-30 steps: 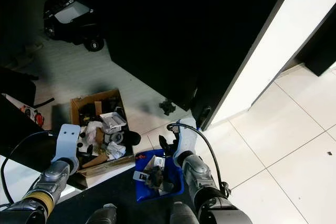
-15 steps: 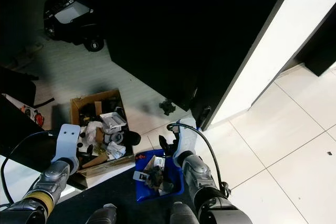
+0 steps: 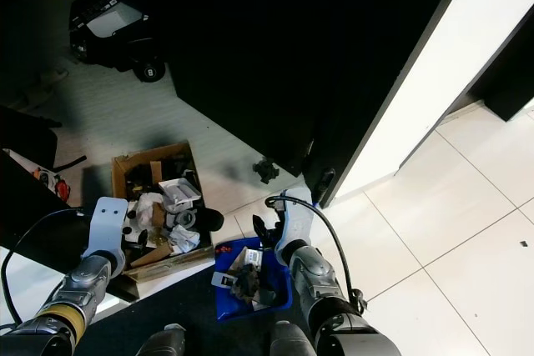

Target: Sweep floor

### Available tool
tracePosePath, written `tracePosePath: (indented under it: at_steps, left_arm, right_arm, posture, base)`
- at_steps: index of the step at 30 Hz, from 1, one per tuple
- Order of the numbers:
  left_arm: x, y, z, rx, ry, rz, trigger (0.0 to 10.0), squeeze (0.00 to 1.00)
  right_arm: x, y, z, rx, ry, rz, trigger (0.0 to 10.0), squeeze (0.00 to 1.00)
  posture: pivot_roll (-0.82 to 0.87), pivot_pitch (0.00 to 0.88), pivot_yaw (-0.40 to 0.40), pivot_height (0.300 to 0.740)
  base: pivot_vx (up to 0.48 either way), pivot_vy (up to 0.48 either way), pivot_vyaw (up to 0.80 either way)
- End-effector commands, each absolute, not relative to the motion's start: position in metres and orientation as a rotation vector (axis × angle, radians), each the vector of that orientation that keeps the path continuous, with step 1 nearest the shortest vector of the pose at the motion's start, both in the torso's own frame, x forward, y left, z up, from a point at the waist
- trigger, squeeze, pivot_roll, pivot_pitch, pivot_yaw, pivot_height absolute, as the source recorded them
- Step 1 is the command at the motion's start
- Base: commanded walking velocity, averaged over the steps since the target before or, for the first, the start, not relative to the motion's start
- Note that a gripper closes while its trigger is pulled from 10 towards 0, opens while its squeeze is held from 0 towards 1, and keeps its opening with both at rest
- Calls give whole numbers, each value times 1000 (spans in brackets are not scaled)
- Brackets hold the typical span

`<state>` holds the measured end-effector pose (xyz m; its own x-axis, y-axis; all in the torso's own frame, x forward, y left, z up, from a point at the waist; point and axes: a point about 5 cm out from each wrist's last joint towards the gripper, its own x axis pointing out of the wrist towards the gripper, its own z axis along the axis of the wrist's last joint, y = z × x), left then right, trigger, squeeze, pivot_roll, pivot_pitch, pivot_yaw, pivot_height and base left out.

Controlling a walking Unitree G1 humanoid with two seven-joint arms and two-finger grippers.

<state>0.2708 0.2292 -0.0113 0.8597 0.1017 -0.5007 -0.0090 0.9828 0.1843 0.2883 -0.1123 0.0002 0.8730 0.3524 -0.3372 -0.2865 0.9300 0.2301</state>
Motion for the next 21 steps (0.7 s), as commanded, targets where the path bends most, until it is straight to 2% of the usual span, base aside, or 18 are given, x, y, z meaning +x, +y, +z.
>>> tracePosePath:
  at_steps: [1, 21]
  left_arm:
    - [265, 227, -18, 170, 568, 59, 10000, 0]
    - [265, 228, -18, 171, 567, 59, 10000, 0]
  right_arm:
    - [285, -114, -5, 184, 412, 320, 10000, 0]
    - [284, -114, -5, 185, 412, 320, 10000, 0]
  posture:
    - [-93, 105, 12, 740]
    - [-92, 107, 11, 740]
  base:
    - [0, 0, 0]
    - [0, 0, 0]
